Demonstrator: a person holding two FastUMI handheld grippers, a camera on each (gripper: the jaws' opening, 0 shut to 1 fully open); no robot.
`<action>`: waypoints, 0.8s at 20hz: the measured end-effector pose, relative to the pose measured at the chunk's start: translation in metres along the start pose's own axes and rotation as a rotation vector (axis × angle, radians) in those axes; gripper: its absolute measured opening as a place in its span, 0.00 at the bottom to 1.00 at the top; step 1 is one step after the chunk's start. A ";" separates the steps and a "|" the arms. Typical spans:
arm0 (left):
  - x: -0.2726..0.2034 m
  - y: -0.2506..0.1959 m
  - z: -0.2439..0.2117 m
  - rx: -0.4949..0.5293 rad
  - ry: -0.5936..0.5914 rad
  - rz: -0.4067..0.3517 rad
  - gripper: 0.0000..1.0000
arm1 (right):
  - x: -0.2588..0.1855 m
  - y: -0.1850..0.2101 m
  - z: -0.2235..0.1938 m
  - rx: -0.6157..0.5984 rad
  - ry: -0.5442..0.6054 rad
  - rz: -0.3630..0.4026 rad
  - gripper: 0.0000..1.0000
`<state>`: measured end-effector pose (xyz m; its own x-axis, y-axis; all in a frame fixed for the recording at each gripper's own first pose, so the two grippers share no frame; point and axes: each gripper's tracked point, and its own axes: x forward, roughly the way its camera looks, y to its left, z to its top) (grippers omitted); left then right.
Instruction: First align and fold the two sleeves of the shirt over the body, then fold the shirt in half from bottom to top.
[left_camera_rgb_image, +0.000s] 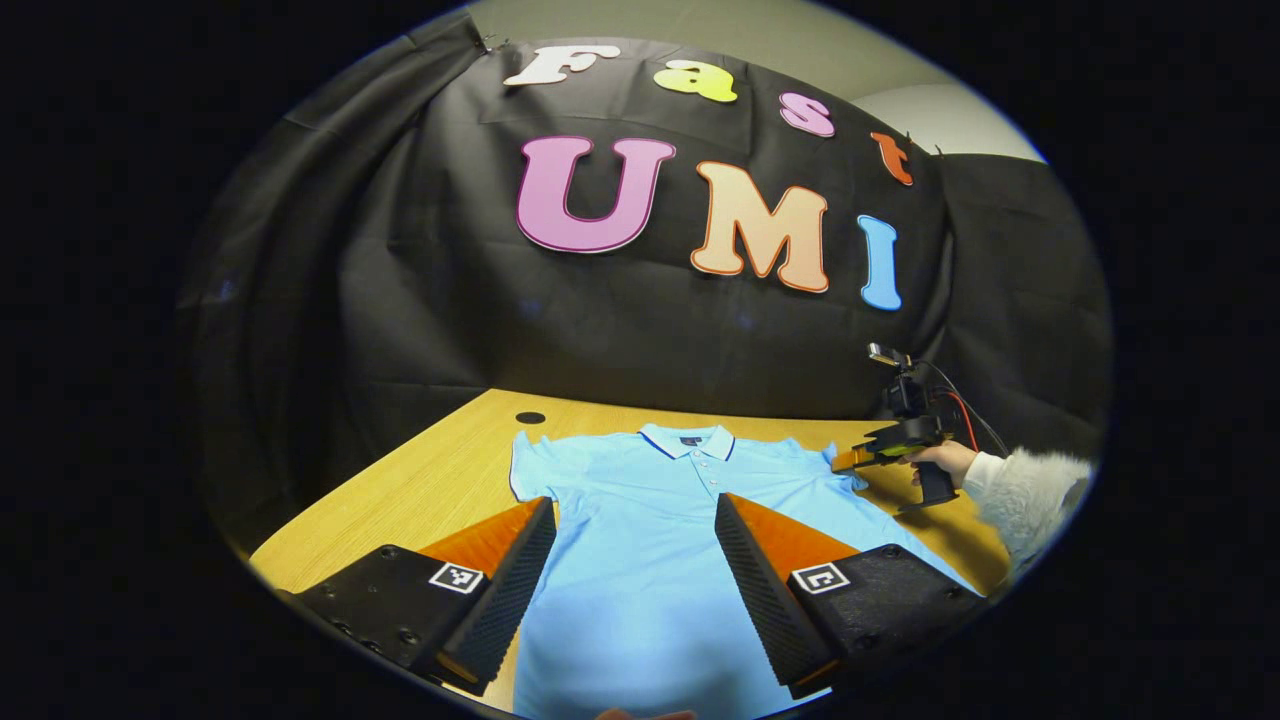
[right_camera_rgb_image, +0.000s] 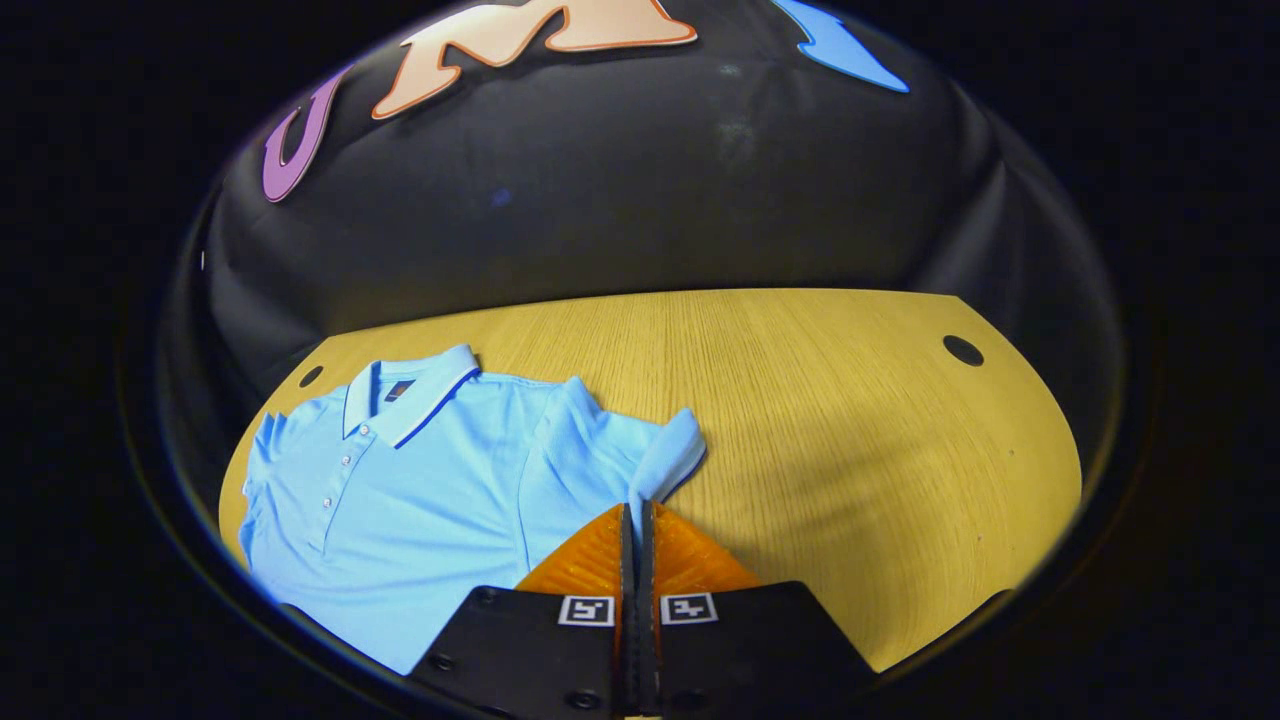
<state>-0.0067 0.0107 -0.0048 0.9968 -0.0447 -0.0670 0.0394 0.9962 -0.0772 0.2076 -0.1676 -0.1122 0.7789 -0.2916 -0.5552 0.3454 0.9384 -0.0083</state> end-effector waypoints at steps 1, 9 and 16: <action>0.000 0.000 0.000 0.000 -0.001 0.000 0.95 | 0.000 0.000 0.001 -0.019 -0.011 -0.009 0.02; 0.000 0.002 -0.003 -0.001 0.006 0.002 0.95 | -0.018 0.026 0.032 0.009 -0.118 0.021 0.02; -0.001 -0.001 -0.001 0.000 0.004 -0.008 0.95 | -0.033 0.104 0.038 0.068 -0.151 0.235 0.02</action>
<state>-0.0077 0.0096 -0.0052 0.9962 -0.0526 -0.0700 0.0472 0.9959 -0.0775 0.2379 -0.0676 -0.0631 0.9091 -0.0963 -0.4053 0.1763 0.9704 0.1648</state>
